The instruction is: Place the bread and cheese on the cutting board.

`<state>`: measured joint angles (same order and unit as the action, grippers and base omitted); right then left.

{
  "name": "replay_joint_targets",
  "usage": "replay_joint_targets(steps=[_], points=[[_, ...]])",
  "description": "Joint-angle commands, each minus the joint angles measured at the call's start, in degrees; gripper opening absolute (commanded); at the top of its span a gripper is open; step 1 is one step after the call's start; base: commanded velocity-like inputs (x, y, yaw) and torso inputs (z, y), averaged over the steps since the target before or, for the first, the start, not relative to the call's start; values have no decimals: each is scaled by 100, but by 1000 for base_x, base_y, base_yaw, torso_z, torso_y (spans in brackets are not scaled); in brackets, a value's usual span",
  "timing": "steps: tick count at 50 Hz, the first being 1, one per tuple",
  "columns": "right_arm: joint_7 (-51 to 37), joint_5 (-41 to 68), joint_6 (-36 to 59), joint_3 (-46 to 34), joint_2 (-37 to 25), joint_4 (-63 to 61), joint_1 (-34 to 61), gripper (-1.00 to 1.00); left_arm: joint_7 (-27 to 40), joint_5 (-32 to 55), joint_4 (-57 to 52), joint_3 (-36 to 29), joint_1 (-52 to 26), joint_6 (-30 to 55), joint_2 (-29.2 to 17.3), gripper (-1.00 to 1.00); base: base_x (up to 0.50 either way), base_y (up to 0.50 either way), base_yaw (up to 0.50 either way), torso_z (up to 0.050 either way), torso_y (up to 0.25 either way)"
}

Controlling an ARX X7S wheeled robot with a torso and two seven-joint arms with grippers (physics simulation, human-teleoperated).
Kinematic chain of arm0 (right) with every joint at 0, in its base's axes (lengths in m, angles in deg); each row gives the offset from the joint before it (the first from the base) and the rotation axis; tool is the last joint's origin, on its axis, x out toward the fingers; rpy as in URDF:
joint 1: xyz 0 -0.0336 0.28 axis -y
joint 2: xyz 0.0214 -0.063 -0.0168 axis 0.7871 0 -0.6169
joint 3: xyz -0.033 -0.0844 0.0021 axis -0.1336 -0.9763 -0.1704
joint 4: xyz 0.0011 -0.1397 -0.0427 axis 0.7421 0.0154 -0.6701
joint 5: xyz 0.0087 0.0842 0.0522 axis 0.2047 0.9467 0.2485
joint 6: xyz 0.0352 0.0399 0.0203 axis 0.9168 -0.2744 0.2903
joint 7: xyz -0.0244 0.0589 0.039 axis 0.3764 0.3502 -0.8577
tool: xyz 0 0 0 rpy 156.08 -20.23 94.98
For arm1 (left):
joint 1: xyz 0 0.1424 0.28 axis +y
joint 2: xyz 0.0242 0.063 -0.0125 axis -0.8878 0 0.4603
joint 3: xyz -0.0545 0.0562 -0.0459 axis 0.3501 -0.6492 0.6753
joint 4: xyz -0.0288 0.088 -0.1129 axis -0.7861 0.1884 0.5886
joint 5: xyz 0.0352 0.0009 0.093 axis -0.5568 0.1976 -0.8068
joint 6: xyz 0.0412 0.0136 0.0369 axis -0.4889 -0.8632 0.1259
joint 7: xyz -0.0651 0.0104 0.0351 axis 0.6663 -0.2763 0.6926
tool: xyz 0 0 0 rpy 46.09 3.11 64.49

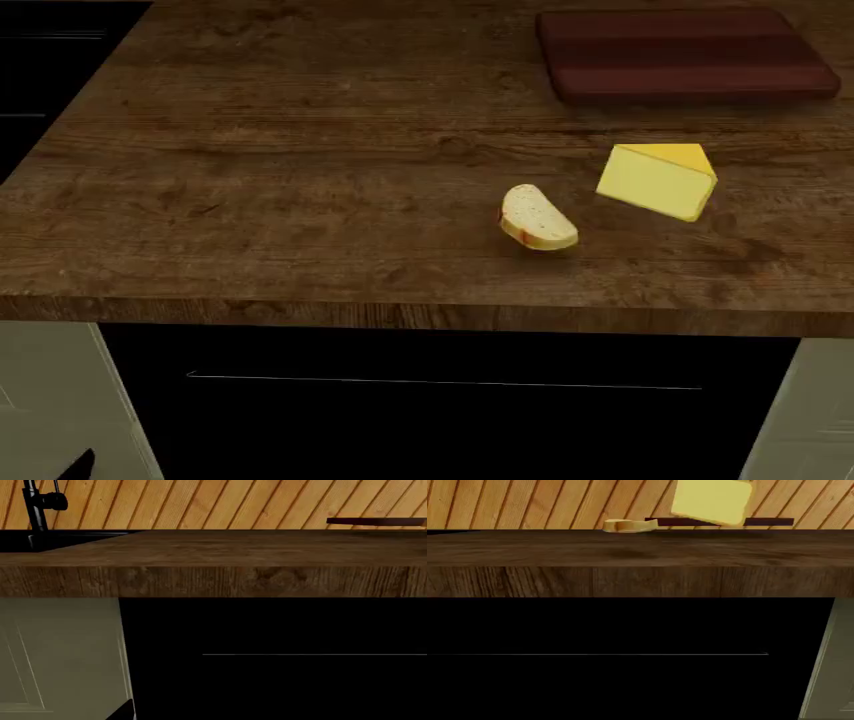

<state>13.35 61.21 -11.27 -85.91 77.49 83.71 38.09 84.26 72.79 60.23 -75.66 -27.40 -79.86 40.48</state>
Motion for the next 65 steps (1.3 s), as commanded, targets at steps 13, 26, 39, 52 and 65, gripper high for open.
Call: replay_joint_targets(steps=[13, 26, 39, 52, 65], points=[[-295, 429, 5, -311, -262, 140, 90, 100, 226, 437, -232, -430, 119, -238, -354, 100, 0, 0, 0, 0, 0], [-520, 846, 2286, -62, -890, -2993, 486, 100, 433, 769, -2465, -257, -381, 744, -676, 100, 0, 0, 0, 46, 0], [-291, 1273, 3027, 45, -1274, -4023, 784, 100, 585, 1418, -3582, 19, -887, 1584, -922, 100, 0, -108, 0, 50, 0], [-276, 1591, 3165, 218, -1305, -4246, 758, 100, 638, 1129, -3767, -171, -807, 1417, -1081, 100, 0, -500, 0, 50, 0], [-333, 1855, 3432, 353, -1349, -4361, 802, 100, 769, 1238, -3956, -97, -843, 1487, -1129, 100, 0, -500, 0, 28, 0]])
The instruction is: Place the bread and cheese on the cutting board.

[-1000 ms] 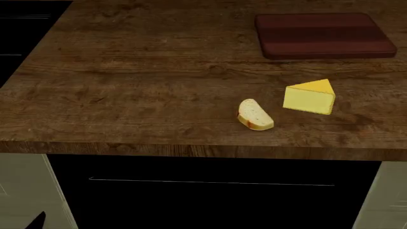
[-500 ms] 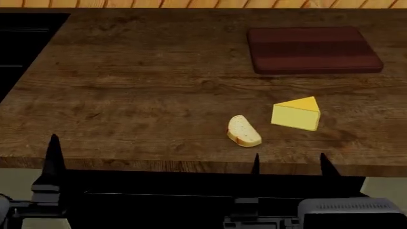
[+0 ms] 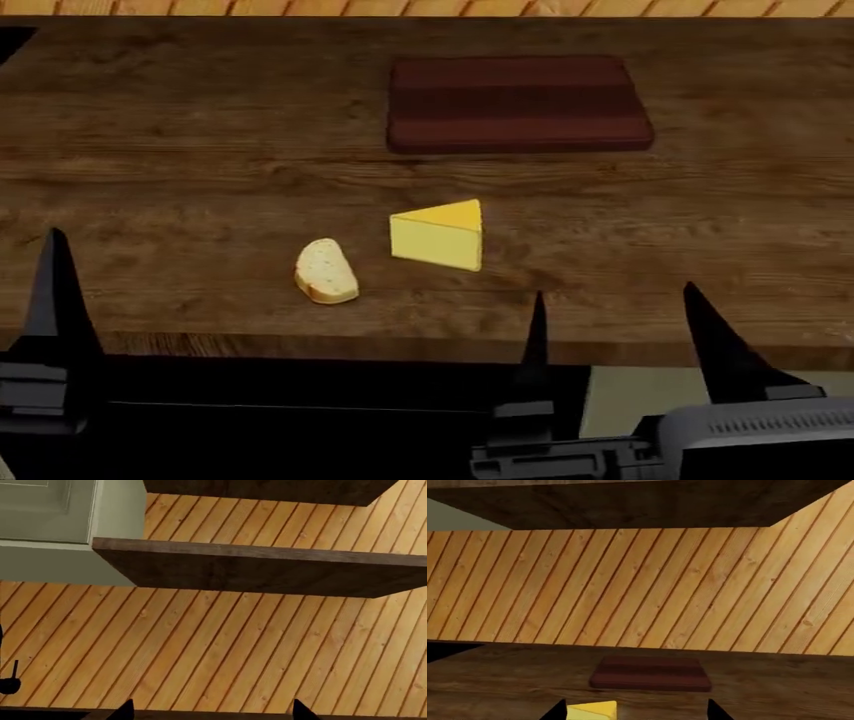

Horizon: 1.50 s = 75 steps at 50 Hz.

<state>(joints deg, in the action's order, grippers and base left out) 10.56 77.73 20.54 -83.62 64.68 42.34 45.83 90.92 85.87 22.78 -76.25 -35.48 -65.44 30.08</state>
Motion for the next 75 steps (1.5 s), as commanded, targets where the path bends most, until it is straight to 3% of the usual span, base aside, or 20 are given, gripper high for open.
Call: replay_joint_targets(steps=[1, 28, 42, 61, 65, 72, 75], points=[[-73, 208, 280, 126, -72, -264, 31, 100, 126, -123, -211, -62, -40, 41, -93, 100, 0, -500, 0, 0, 0], [-80, 86, 50, -85, -229, -288, -59, 100, 290, -34, -321, -64, -70, 162, -204, 100, 313, -352, 0, 0, 0], [-201, 189, 229, -33, -223, -280, -10, 100, 350, 111, -331, -1, -99, 184, -259, 100, 499, -66, 0, 0, 0], [-395, 230, 621, -14, -362, -451, 4, 100, 523, 456, -382, 159, -258, 396, -398, 100, 195, -68, 0, 0, 1], [-398, 105, 422, -108, -365, -355, -179, 100, 435, 328, -162, 127, -54, 57, -417, 100, 0, 0, 0, 0, 0], [-387, 188, 397, -102, -339, -324, -146, 100, 515, 441, -173, 135, -112, 170, -420, 100, 275, 0, 0, 0, 0], [-391, 217, 400, -89, -345, -351, -163, 100, 741, 619, -405, 230, -177, 753, -482, 100, 0, 0, 0, 0, 0]])
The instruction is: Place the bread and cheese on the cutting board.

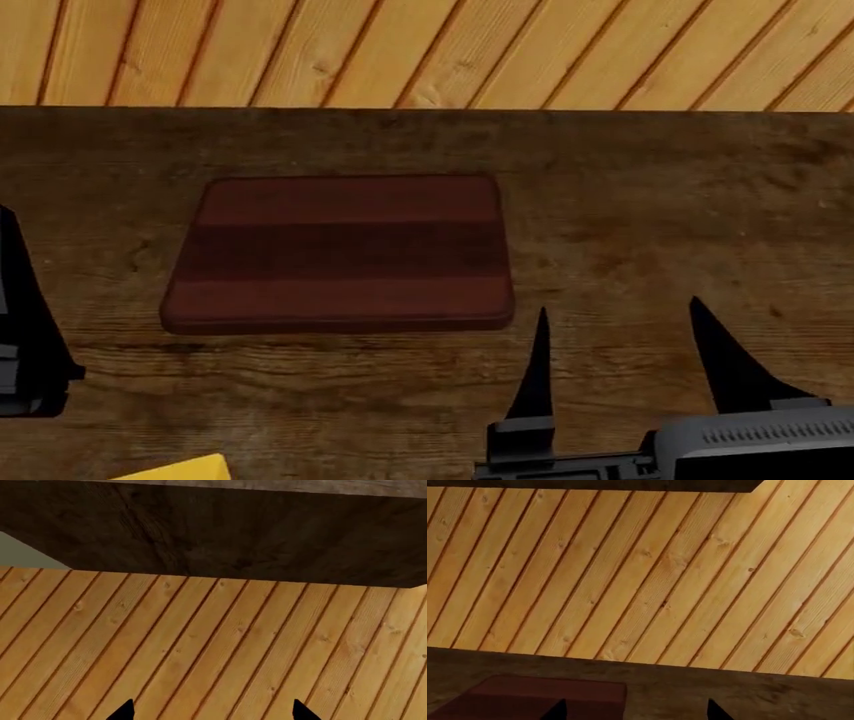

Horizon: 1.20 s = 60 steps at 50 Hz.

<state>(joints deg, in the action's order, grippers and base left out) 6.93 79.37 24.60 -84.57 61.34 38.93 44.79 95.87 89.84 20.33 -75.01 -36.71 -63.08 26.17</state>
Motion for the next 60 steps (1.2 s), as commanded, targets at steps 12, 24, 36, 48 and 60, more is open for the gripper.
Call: replay_joint_targets(steps=[12, 24, 36, 48, 60], points=[[33, 158, -132, 42, -35, 0, -83, 100, 4234, 5829, -1733, 2996, -1212, 5105, -1849, 100, 0, 0, 0, 0, 0], [28, 113, -185, -71, -85, -6, -94, 100, 5625, 9395, -1681, 3696, -29, 4421, -2887, 100, 0, 0, 0, 0, 0], [33, 95, -186, -202, -119, 60, -41, 100, 5707, 9899, -1953, 4372, 739, 4401, -2622, 100, 0, 0, 0, 0, 0], [40, 128, -241, -229, -140, 110, -42, 100, 6256, 10535, -1989, 3926, 88, 4676, -2284, 100, 0, 0, 0, 0, 0], [37, 136, -293, -262, -167, 164, -39, 100, 6021, 9623, -1535, 3182, -230, 5290, -1395, 100, 0, 0, 0, 0, 0]])
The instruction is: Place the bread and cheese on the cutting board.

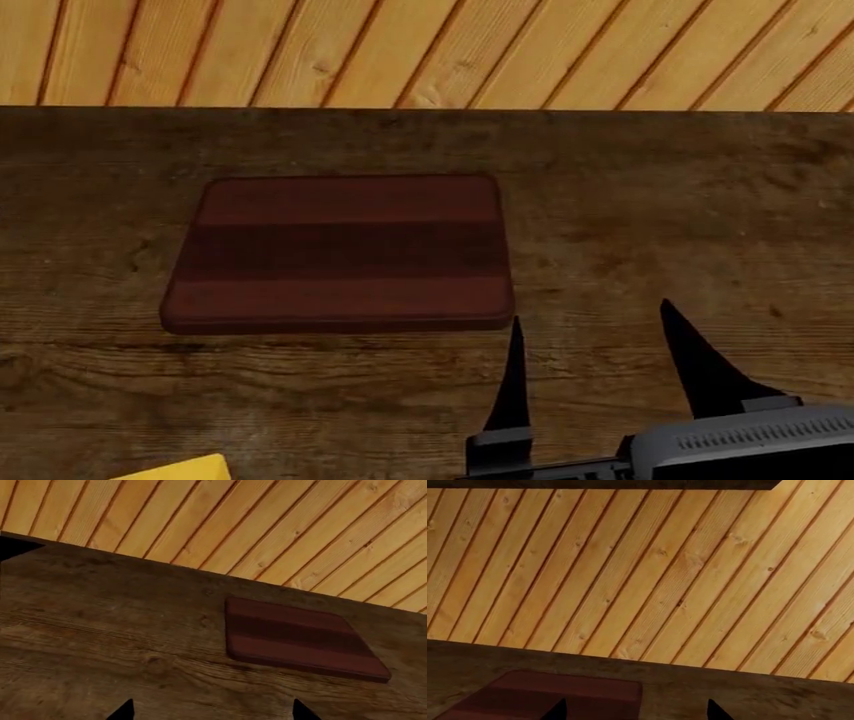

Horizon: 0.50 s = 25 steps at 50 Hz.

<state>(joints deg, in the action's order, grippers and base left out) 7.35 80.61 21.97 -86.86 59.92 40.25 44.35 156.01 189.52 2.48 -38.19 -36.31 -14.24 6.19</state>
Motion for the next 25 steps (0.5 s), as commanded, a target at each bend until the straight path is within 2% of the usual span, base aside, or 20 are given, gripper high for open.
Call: replay_joint_targets(steps=[1, 12, 25], points=[[-5, 14, -33, -37, -28, 34, 5, 100, -5, -389, 265, -524, -280, 422, 640, 100, 0, 0, 0, 0, 0], [-17, 32, -2, -106, -60, 14, 33, 100, -180, -950, 352, -960, -68, 786, 1201, 100, 0, 0, 0, 0, 0], [-46, 57, -20, -119, -85, 18, 37, 100, -530, -1592, 363, -687, 347, 948, 1506, 100, 0, 0, 0, 0, 0]])
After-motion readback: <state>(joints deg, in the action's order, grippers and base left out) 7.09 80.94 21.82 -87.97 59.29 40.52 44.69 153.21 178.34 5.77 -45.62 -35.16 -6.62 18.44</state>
